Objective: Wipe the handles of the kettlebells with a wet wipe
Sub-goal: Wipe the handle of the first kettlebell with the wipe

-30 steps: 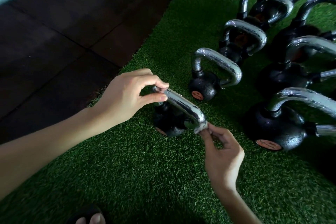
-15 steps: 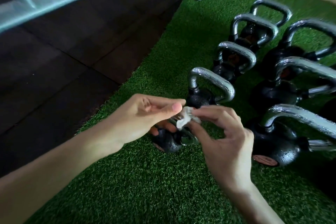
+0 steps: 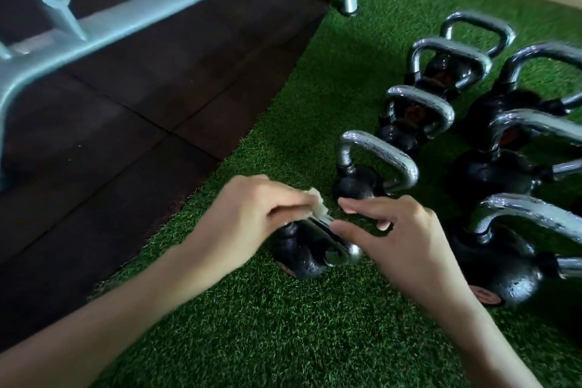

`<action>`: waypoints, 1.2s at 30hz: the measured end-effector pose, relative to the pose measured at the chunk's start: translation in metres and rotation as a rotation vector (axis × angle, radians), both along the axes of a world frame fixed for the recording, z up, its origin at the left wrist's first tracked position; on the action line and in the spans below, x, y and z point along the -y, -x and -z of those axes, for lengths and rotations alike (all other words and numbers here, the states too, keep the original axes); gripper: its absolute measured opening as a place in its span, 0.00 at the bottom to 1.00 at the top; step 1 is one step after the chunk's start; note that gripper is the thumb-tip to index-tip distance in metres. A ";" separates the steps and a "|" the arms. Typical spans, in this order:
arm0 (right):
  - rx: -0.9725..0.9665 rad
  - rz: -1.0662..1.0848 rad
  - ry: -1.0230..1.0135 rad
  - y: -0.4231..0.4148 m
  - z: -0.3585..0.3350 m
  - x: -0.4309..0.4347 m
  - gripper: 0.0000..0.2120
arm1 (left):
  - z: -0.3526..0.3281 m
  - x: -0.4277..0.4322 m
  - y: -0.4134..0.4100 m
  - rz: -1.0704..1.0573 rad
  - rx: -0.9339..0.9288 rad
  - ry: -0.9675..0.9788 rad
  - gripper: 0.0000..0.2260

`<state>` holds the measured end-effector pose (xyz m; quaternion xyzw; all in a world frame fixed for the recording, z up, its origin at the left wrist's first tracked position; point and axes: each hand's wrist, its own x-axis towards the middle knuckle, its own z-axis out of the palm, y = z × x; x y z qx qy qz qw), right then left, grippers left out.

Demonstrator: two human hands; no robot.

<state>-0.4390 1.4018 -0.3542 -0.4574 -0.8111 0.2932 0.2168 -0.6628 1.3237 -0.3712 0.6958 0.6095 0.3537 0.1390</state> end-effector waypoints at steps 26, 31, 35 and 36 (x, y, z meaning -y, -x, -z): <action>0.018 0.009 0.220 0.002 0.006 0.005 0.12 | 0.097 0.032 -0.014 -0.577 0.918 0.158 0.13; -0.031 0.039 0.308 0.004 0.007 0.010 0.13 | 0.092 0.003 -0.012 -0.559 0.807 0.147 0.14; -0.117 0.132 0.353 0.009 0.021 0.024 0.18 | 0.088 -0.024 -0.006 -0.481 0.646 0.218 0.17; -0.125 0.139 0.347 0.010 0.023 0.027 0.18 | 0.091 -0.024 -0.007 -0.487 0.640 0.228 0.18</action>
